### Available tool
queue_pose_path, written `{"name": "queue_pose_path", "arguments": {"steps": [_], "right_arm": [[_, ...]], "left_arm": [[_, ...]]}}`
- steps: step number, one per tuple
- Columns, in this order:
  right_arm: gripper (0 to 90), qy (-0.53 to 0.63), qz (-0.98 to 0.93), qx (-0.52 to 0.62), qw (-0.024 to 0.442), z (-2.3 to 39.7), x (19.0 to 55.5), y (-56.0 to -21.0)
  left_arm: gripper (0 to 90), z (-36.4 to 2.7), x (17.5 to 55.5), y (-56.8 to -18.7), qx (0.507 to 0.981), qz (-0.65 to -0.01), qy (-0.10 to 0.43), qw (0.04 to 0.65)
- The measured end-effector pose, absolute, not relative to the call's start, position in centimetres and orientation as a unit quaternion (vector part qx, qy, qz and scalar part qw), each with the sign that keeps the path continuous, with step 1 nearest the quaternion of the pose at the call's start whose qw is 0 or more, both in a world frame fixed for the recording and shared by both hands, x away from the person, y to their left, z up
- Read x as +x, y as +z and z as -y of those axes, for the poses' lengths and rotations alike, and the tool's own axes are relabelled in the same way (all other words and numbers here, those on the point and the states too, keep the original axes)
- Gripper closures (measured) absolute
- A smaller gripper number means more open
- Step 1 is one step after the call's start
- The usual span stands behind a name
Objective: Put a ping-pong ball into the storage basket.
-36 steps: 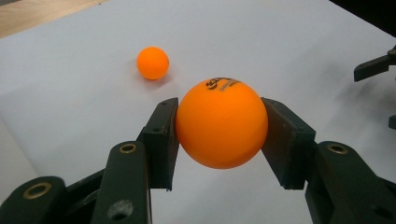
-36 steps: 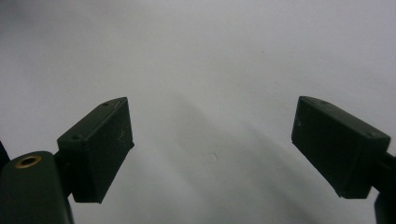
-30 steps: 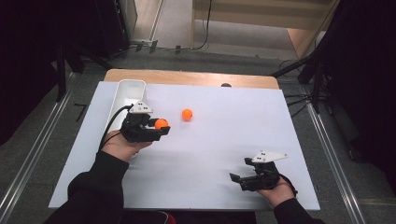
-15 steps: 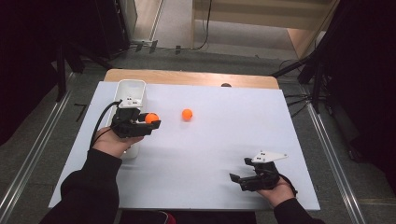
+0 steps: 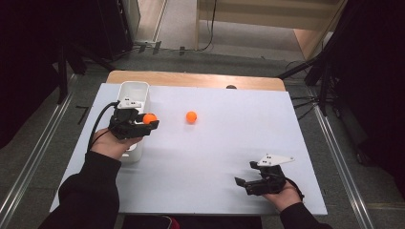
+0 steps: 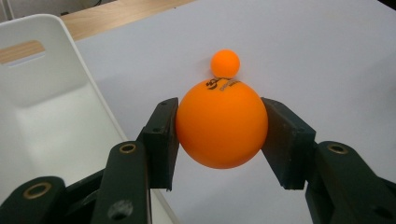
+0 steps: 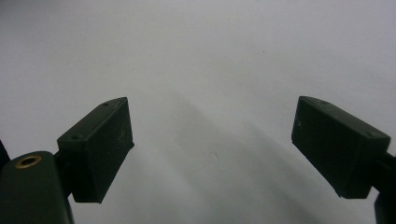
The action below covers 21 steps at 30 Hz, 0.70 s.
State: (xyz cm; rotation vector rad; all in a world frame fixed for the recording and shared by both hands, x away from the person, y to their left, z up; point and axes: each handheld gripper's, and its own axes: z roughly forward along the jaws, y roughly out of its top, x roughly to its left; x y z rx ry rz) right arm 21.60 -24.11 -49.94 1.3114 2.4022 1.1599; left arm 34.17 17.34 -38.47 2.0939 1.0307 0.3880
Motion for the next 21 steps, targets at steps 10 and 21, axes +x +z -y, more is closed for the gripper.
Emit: {"name": "queue_pose_path", "arguments": {"steps": [10, 21], "right_arm": [[11.1, 0.389, -0.805, 0.44, 0.085, 24.1, 21.6, -50.0], [11.1, 0.388, -0.806, 0.439, 0.085, 24.1, 21.6, -50.0]], "left_arm": [[50.5, -18.4, 34.6, -38.2, 0.807, -0.425, 0.154, 0.38], [50.5, -19.9, 35.5, -38.3, 0.792, -0.45, 0.168, 0.377]]}}
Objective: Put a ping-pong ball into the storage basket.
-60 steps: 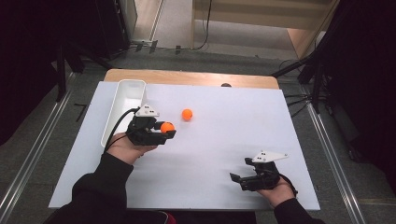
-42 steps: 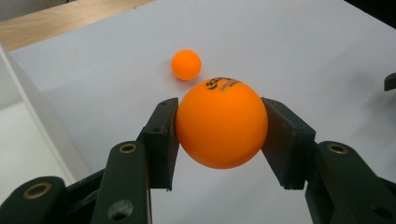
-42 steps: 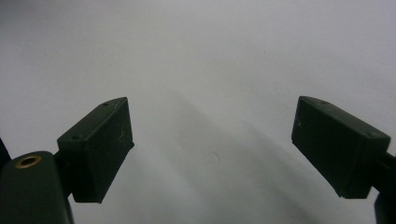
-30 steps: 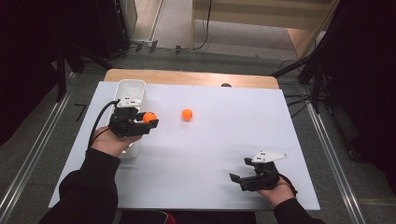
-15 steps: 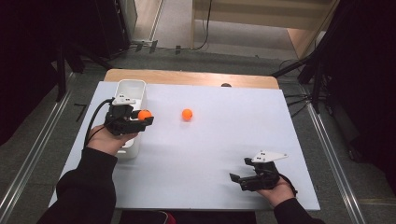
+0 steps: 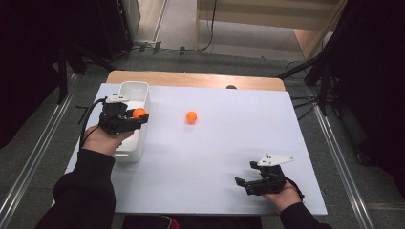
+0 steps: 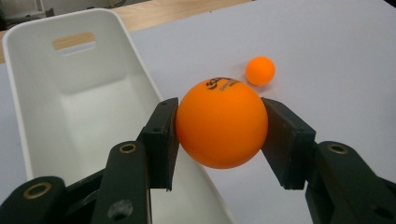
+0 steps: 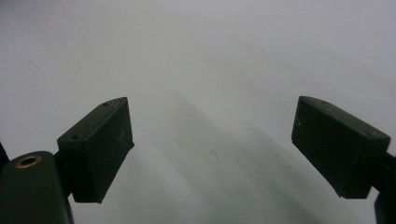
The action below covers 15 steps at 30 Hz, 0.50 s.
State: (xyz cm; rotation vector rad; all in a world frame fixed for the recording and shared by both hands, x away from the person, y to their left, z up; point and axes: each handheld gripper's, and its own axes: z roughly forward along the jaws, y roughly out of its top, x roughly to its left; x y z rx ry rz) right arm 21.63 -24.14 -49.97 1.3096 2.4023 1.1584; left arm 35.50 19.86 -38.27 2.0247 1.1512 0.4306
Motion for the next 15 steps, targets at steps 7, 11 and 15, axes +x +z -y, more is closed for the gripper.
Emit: {"name": "queue_pose_path", "arguments": {"steps": [7, 11, 15], "right_arm": [[11.1, 0.388, -0.805, 0.44, 0.086, 24.1, 21.6, -50.0], [11.1, 0.388, -0.805, 0.44, 0.086, 24.1, 21.6, -49.9], [11.1, 0.388, -0.806, 0.439, 0.085, 24.1, 21.6, -49.9]], "left_arm": [[50.5, -20.3, 36.1, -38.3, 0.784, -0.464, 0.182, 0.37], [50.5, -20.4, 36.5, -38.4, 0.779, -0.47, 0.191, 0.368], [50.5, -20.7, 37.1, -38.5, 0.775, -0.479, 0.188, 0.368]]}}
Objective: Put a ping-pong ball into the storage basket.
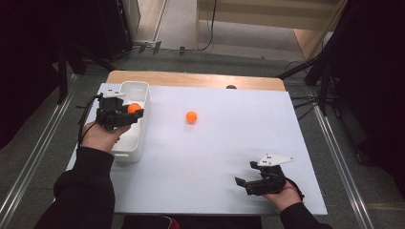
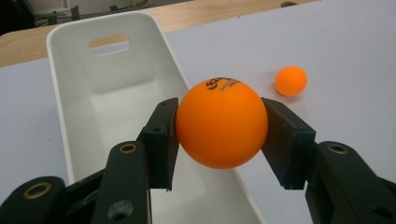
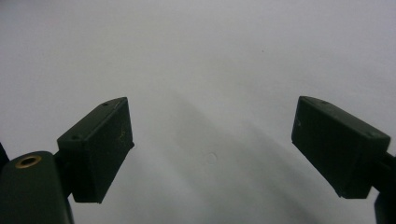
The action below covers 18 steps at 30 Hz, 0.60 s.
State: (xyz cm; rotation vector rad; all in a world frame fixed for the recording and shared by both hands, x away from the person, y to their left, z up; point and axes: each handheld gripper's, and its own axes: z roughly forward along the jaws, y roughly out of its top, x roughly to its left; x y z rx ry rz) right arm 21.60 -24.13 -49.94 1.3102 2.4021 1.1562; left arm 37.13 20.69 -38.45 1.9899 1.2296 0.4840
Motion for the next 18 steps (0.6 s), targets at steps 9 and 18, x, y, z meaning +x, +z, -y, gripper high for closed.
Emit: {"name": "queue_pose_path", "arguments": {"steps": [9, 18], "right_arm": [[11.1, 0.39, -0.805, 0.439, 0.086, 24.2, 21.6, -49.9], [11.1, 0.388, -0.806, 0.439, 0.085, 24.1, 21.6, -49.9]], "left_arm": [[50.4, -21.3, 38.5, -38.4, 0.763, -0.494, 0.195, 0.368], [50.4, -21.8, 39.9, -39.1, 0.755, -0.509, 0.194, 0.365]]}}
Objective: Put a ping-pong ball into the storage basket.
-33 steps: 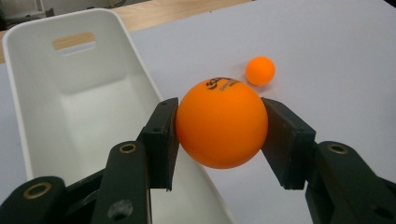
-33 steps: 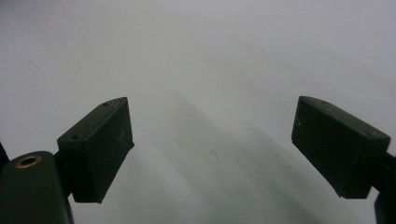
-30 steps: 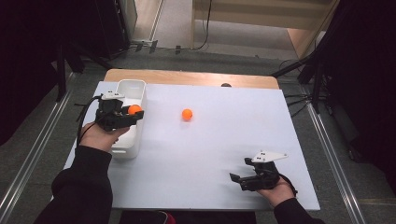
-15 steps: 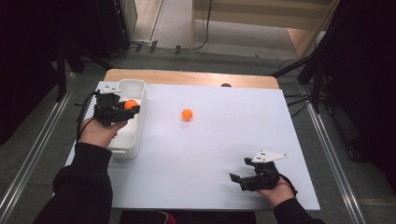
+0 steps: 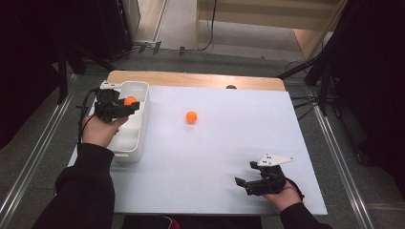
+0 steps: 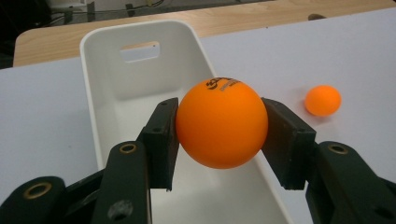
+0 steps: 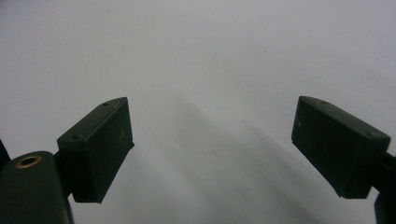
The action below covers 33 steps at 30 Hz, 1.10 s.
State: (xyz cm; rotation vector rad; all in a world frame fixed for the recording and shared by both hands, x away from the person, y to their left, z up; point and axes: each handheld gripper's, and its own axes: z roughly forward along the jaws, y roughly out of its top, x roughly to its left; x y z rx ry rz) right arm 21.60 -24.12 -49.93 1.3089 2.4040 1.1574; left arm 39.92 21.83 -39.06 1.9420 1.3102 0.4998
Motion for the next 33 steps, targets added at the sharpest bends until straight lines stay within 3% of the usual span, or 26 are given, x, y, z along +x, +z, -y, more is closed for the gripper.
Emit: {"name": "queue_pose_path", "arguments": {"steps": [33], "right_arm": [[11.1, 0.386, -0.808, 0.438, 0.087, 24.1, 21.6, -50.0]], "left_arm": [[50.2, -21.5, 42.8, -41.7, 0.739, -0.546, 0.203, 0.337]]}}
